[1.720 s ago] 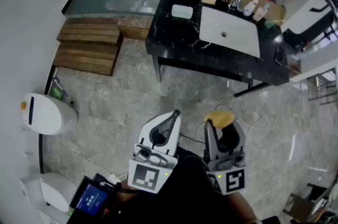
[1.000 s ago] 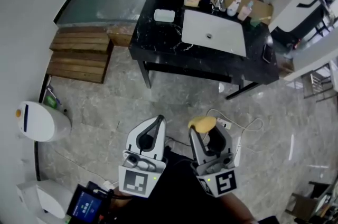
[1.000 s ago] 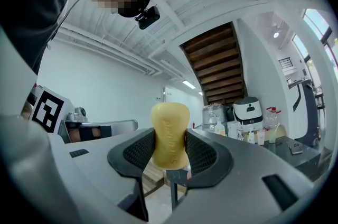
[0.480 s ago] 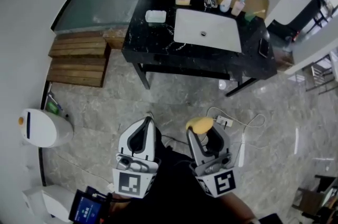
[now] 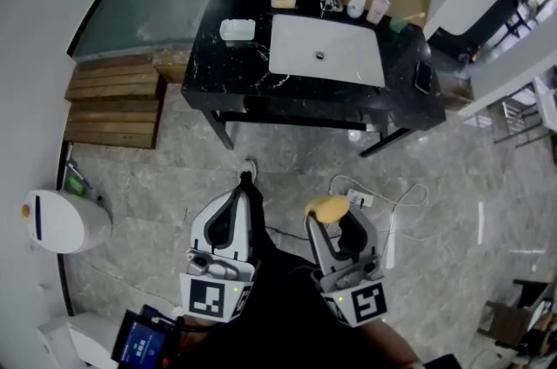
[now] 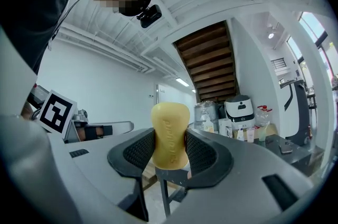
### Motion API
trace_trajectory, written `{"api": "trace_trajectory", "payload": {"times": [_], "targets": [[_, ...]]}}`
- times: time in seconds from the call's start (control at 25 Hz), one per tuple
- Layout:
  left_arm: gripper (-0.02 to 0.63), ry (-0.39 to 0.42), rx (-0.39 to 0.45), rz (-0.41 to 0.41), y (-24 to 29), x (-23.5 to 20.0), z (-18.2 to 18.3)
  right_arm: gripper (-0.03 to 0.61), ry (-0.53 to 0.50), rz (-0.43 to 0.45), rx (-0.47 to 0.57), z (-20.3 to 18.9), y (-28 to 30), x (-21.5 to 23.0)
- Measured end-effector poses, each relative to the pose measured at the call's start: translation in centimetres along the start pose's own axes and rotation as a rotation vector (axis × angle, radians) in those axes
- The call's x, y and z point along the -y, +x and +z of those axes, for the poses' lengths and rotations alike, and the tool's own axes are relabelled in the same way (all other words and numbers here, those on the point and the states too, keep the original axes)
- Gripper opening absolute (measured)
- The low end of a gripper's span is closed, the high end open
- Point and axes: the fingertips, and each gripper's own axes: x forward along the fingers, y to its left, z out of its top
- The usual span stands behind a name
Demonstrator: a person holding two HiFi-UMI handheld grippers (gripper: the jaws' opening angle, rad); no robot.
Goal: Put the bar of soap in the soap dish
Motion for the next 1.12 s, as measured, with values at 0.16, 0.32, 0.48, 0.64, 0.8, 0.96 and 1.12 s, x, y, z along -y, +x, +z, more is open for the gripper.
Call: {"api": "trace_trajectory", "payload": {"times": [0.16, 0.32, 0.48, 0.64, 0.8, 0.96, 1.12], "targets": [[0.0, -0.019, 0.015, -0.007, 2.4, -1.6, -0.3, 0.172, -0.005, -0.008, -0.01, -0.8, 2.2, 0.9], [0.001, -0.027, 0.0, 0.003, 4.6, -3.1, -0.5, 0.172, -0.003, -0.016, -0.01, -0.6, 4.5, 2.0], [0.0, -0.036, -0.007, 0.001, 8.4, -5.5, -0.4, 0.172, 0.0, -0.026, -0.022, -0.7, 8.5, 3.6], [0.001, -0.045, -0.002, 0.012, 12.2, -8.8, -0.3, 0.172, -0.009, -0.017, -0.032, -0.9, 14.1, 5.0], [0.0, -0.045, -0.021, 0.013, 15.7, -11.7, 0.0, 0.172, -0.021, -0.013, -0.035, 0.2, 19.4, 6.8], [0.001, -0.035, -0.017, 0.016, 19.5, -14.8, 0.8, 0.172, -0.032, 0.013, -0.03, 1.0, 24.3, 7.6], [0.001, -0.056, -0.027, 0.018, 23.3, -17.7, 0.8, 0.172, -0.031, 0.031, -0.036, 1.2, 28.9, 8.3]]}}
